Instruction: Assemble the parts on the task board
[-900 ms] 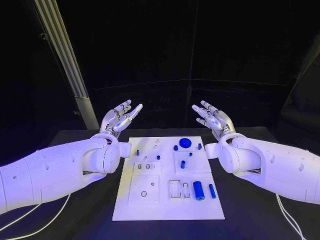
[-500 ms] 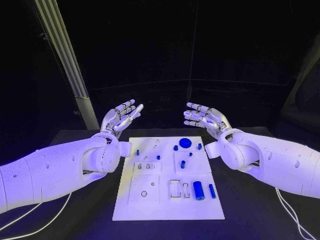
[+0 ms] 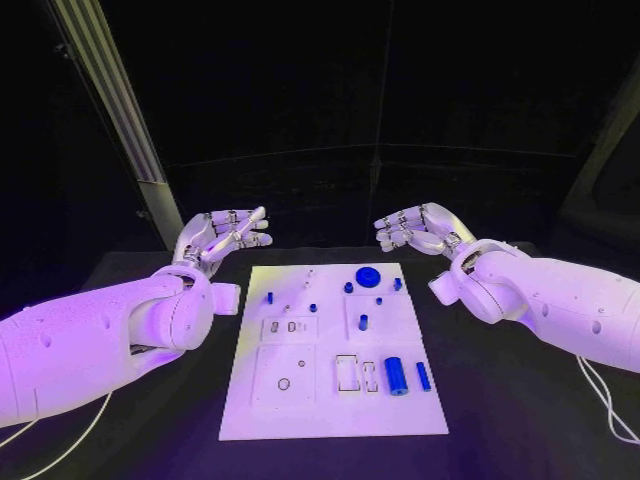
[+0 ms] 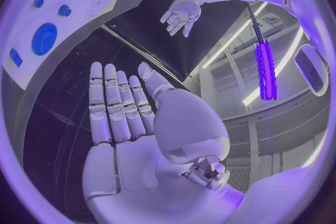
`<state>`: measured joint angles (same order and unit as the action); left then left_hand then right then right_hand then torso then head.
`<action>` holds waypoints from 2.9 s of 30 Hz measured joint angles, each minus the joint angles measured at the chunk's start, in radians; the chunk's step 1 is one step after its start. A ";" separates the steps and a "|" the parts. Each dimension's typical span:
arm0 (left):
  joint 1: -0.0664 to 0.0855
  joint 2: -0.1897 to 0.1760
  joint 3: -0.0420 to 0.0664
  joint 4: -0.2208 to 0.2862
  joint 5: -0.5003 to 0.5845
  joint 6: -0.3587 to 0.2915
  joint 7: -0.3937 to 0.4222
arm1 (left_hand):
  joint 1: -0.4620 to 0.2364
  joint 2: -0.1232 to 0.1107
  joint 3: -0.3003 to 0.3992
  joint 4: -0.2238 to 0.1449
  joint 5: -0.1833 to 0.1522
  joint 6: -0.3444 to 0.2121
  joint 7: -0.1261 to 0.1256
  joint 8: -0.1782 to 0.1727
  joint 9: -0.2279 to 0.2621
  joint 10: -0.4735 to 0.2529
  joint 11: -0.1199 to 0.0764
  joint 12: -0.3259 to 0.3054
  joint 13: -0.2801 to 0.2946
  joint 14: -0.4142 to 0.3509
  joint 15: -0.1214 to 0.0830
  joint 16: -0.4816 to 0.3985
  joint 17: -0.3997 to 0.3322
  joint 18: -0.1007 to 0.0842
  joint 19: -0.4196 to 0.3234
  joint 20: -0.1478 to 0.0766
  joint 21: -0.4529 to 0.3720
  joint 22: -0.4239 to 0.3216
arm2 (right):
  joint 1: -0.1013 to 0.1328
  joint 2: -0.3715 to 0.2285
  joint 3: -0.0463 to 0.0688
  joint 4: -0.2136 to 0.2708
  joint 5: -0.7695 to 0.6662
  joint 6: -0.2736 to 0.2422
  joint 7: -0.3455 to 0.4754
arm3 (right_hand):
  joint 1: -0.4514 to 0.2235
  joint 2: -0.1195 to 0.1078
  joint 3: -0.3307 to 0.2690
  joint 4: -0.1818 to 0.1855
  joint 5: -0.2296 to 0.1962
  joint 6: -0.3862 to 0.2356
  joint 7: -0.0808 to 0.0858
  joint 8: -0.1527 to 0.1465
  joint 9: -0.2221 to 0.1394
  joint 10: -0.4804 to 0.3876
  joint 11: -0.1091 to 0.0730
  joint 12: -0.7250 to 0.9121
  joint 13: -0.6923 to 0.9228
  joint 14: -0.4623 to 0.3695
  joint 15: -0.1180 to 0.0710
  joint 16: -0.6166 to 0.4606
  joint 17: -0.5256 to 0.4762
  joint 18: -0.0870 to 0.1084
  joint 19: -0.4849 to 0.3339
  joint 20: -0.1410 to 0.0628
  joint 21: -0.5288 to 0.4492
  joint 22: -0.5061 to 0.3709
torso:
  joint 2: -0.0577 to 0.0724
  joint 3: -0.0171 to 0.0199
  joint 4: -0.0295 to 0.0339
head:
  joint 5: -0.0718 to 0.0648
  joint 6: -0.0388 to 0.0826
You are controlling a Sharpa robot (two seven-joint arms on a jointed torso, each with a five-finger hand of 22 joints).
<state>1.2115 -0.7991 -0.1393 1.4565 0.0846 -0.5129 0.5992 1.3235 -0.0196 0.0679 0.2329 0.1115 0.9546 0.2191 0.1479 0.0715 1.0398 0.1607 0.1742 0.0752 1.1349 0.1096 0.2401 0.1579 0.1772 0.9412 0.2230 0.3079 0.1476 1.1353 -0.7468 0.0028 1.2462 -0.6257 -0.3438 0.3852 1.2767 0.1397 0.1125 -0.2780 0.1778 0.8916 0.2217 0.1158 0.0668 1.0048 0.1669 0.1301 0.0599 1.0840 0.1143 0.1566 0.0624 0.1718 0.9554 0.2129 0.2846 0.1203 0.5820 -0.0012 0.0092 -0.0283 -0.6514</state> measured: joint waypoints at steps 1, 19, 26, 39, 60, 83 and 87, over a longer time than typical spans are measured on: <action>0.000 -0.005 0.000 0.006 -0.003 0.003 0.000 | 0.003 0.003 0.000 0.000 0.000 0.005 -0.004 0.000 -0.001 0.011 -0.002 0.000 0.000 0.009 -0.003 0.000 0.004 0.000 0.005 -0.005 0.003 0.000 | 0.005 0.000 0.000 -0.002 -0.028 0.000 -0.006 | 0.006 -0.006 0.006 -0.001 0.000 0.013 0.000 0.000 0.000 0.018 -0.004 -0.003 0.001 0.020 -0.006 0.000 0.001 0.000 0.016 -0.006 0.010 0.003 | 0.005 0.0000 0.0004 | -0.001 0.001; 0.007 -0.060 0.000 0.140 -0.031 0.050 -0.003 | 0.009 0.009 -0.010 -0.010 0.000 0.018 -0.006 -0.011 -0.005 0.025 -0.005 -0.014 -0.002 0.014 -0.008 -0.009 0.015 0.000 0.012 -0.005 0.003 -0.007 | 0.066 0.051 0.002 -0.011 -0.757 0.065 -0.240 | -0.021 -0.110 0.085 -0.005 0.000 0.146 -0.055 -0.046 0.000 0.197 -0.074 -0.066 0.003 0.376 -0.124 0.316 0.150 -0.001 0.276 -0.128 0.363 0.179 | 0.087 -0.0119 0.0165 | -0.026 0.013; 0.008 -0.058 0.000 0.158 -0.033 0.060 -0.006 | 0.009 0.009 -0.010 -0.010 0.000 0.019 -0.005 -0.012 -0.005 0.025 -0.005 -0.018 -0.003 0.014 -0.008 -0.013 0.016 0.000 0.012 -0.005 -0.001 -0.009 | 0.071 0.073 0.002 -0.010 -0.950 0.099 -0.305 | -0.031 -0.120 0.106 -0.001 -0.005 0.133 -0.053 -0.046 0.000 0.153 -0.072 -0.066 0.003 0.380 -0.120 0.472 0.256 -0.001 0.280 -0.124 0.453 0.231 | 0.112 -0.0171 0.0248 | -0.035 0.026; 0.016 -0.062 0.001 0.177 -0.034 0.069 -0.013 | 0.009 0.009 -0.013 -0.012 0.000 0.019 -0.005 -0.015 -0.005 0.025 -0.005 -0.023 -0.004 0.014 -0.008 -0.017 0.017 0.000 0.012 -0.005 -0.001 -0.010 | 0.084 0.096 0.003 -0.009 -1.069 0.139 -0.347 | -0.028 -0.131 0.134 0.001 -0.005 0.113 -0.051 -0.046 0.000 0.135 -0.065 -0.066 0.004 0.379 -0.120 0.648 0.408 -0.001 0.257 -0.117 0.564 0.300 | 0.145 -0.0228 0.0325 | -0.043 0.041; 0.018 -0.058 0.000 0.176 -0.035 0.076 -0.024 | 0.013 0.013 -0.014 -0.017 0.000 0.019 -0.005 -0.020 -0.006 0.025 -0.005 -0.028 -0.005 0.010 -0.004 -0.023 0.018 0.000 0.012 -0.005 -0.005 -0.013 | 0.087 0.127 0.003 -0.030 -1.100 0.188 -0.352 | -0.036 -0.122 0.198 0.015 -0.009 0.124 -0.055 -0.046 0.000 0.155 -0.070 -0.066 0.004 0.379 -0.120 0.889 0.667 -0.001 0.265 -0.117 0.750 0.503 | 0.162 -0.0244 0.0365 | -0.041 0.039; 0.028 -0.059 0.001 0.174 -0.036 0.081 -0.035 | 0.016 0.016 -0.012 -0.023 0.000 0.019 -0.005 -0.024 -0.006 0.025 -0.005 -0.032 -0.005 0.010 -0.004 -0.028 0.019 0.000 0.012 -0.005 -0.009 -0.014 | 0.088 0.140 0.003 -0.038 -1.100 0.179 -0.345 | -0.024 -0.102 0.295 0.035 -0.062 0.194 -0.068 -0.044 0.002 0.228 -0.090 -0.066 0.007 0.379 -0.120 1.002 0.784 -0.017 0.294 -0.120 0.880 0.668 | 0.172 -0.0250 0.0385 | -0.042 0.036; 0.028 -0.060 0.001 0.173 -0.036 0.082 -0.036 | 0.016 0.016 -0.012 -0.023 0.000 0.019 -0.005 -0.024 -0.006 0.025 -0.005 -0.032 -0.005 0.010 -0.004 -0.028 0.019 0.000 0.012 -0.005 -0.009 -0.015 | 0.087 0.131 0.003 -0.022 -1.082 0.122 -0.335 | -0.024 -0.102 0.299 0.039 -0.062 0.194 -0.068 -0.045 0.002 0.228 -0.090 -0.066 0.009 0.379 -0.120 1.007 0.787 -0.017 0.294 -0.120 0.886 0.675 | 0.172 -0.0252 0.0389 | -0.041 0.040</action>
<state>1.2399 -0.8592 -0.1387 1.6298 0.0488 -0.4313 0.5629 1.3398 -0.0031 0.0554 0.2095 0.1115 0.9739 0.2143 0.1244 0.0660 1.0650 0.1555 0.1422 0.0698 1.1454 0.1056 0.2121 0.1772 0.1770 0.9532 0.2180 0.2991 0.1328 1.2220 -0.6160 0.0055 1.2246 -1.7081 -0.2216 0.0497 1.2531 0.0375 0.4115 -0.2389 0.1158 1.0853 0.1541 0.0713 0.0687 1.2330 0.0768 0.0638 0.0690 1.4633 -0.0053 1.1637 0.8496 0.1549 1.2494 0.0929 1.1709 0.7957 0.7541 -0.0265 0.0481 -0.0693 -0.6109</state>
